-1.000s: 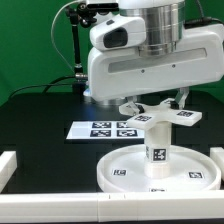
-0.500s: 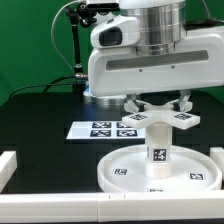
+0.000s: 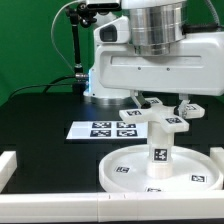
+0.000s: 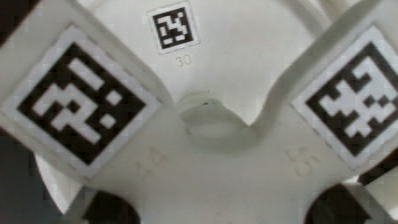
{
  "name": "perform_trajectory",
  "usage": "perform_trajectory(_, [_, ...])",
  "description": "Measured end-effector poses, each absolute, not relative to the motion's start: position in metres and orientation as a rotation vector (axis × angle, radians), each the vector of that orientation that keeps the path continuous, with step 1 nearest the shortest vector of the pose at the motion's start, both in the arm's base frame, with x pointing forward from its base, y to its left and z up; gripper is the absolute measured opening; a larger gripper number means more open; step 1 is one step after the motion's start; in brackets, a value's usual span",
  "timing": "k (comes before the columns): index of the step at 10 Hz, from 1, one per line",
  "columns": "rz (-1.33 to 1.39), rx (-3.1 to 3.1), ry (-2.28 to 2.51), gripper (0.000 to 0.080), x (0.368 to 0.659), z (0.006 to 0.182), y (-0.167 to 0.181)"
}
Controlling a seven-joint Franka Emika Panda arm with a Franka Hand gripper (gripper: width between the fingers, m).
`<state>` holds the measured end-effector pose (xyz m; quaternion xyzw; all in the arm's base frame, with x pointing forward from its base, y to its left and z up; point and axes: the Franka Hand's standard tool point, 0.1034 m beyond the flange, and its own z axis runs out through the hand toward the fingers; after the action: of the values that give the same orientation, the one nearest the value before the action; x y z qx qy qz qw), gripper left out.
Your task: Assemble round table
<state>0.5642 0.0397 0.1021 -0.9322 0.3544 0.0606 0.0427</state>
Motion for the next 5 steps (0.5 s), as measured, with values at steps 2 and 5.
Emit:
perform_trajectory(2, [0.192, -2.763, 1.296, 0.0449, 0.5646, 0.1019, 0.0395])
perform_trajectory(5, [0.194, -2.604, 1.598, 0.0449, 0.566, 0.1019, 0.0391])
